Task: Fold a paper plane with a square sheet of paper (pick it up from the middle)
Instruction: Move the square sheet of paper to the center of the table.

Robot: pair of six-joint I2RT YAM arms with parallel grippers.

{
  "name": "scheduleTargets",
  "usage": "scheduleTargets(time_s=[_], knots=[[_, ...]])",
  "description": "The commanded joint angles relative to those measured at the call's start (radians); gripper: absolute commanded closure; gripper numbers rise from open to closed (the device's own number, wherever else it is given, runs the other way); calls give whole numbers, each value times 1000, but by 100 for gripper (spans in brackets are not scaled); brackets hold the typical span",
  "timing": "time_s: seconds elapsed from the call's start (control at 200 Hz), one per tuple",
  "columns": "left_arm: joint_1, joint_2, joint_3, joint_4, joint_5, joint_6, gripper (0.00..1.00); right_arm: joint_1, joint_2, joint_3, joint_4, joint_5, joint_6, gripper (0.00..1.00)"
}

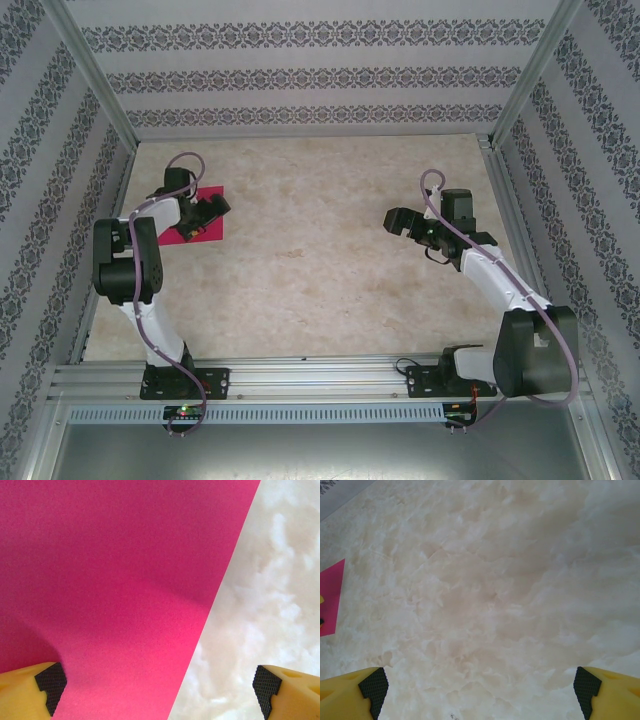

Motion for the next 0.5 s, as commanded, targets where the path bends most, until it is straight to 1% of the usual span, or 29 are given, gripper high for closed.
scheduleTargets(time_s=[0.0,0.085,0.135,0.22,0.335,0.415,0.495], knots=[[-101,-5,-67,-47,143,-73,0,19,24,-2,-19,4,26,2],[-191,-21,-94,-6,149,-137,0,25,39,1,-22,0,39,2],[-258,-19,-102,21,150,-193,0,31,45,4,-29,1,45,2],[-384,-6,-123,125,153,-309,0,39,48,1,-32,9,57,2],[-537,20,-94,213,129,-421,0,52,51,-7,-26,9,84,2],[-597,13,-46,223,95,-446,0,68,53,-1,-30,-3,97,2],[-606,-32,-12,204,57,-432,0,93,55,14,-32,-17,112,3]])
